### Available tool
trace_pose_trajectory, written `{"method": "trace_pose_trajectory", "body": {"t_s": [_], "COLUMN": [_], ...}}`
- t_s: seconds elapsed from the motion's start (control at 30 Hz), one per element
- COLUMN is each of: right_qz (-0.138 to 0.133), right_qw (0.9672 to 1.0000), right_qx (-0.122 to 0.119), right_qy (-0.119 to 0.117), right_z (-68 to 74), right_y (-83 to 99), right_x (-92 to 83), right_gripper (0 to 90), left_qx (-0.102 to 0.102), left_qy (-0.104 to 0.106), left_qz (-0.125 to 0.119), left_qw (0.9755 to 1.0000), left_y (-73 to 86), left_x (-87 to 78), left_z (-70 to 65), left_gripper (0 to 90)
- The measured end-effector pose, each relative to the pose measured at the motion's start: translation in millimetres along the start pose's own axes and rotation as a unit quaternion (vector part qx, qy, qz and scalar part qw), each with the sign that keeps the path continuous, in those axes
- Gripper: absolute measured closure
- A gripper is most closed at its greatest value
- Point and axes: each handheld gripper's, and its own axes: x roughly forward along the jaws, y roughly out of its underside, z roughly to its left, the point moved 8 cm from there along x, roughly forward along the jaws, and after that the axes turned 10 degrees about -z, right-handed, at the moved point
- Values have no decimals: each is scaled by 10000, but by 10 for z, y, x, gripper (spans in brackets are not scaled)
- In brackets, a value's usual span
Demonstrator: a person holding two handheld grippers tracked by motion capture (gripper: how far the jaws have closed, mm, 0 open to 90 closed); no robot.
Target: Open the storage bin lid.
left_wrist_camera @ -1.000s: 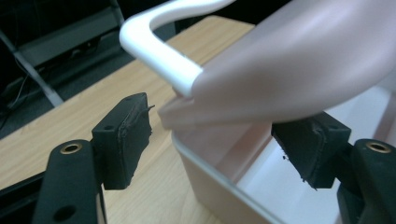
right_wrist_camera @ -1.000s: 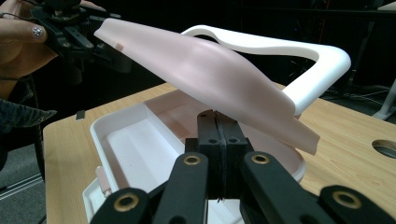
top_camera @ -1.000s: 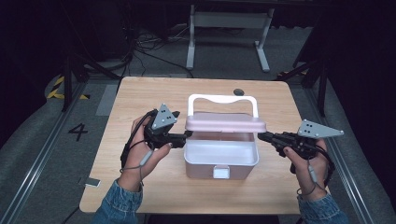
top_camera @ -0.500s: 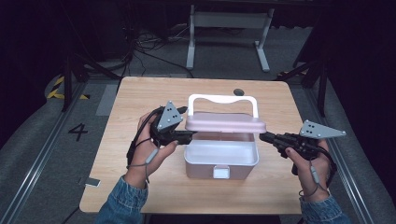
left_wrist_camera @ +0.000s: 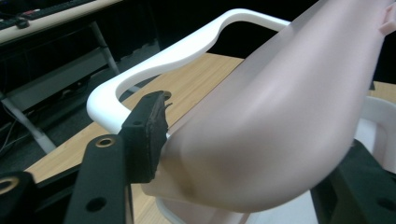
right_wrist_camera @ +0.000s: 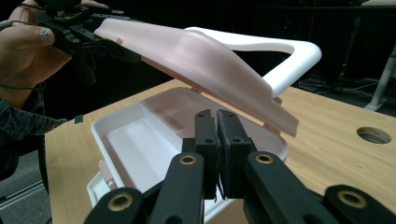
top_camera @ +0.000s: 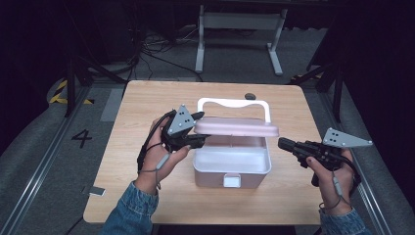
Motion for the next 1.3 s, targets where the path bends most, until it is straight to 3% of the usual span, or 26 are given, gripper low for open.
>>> {"method": "trace_pose_trajectory", "body": {"t_s": [0.23,0.43,0.77,1.3], "right_qz": [157,226,253,301], "right_qw": [9999,9995,9987,9977], "right_qx": [14,-67,-75,-26], "right_qy": [15,202,429,610], "right_z": [-41,-115,-191,-309], "right_y": [-2,-27,-31,9], "right_x": [-98,-223,-342,-400], "right_gripper": [786,740,727,727], "left_qx": [-7,-106,-173,-242], "left_qy": [13,-11,-195,-368], "left_qz": [-30,-60,134,83], "left_qw": [10000,9999,9996,9990], "left_y": [-49,-98,-200,-249], "left_x": [25,49,155,352], "left_z": [39,115,277,546], "left_gripper": [489,546,608,609]}}
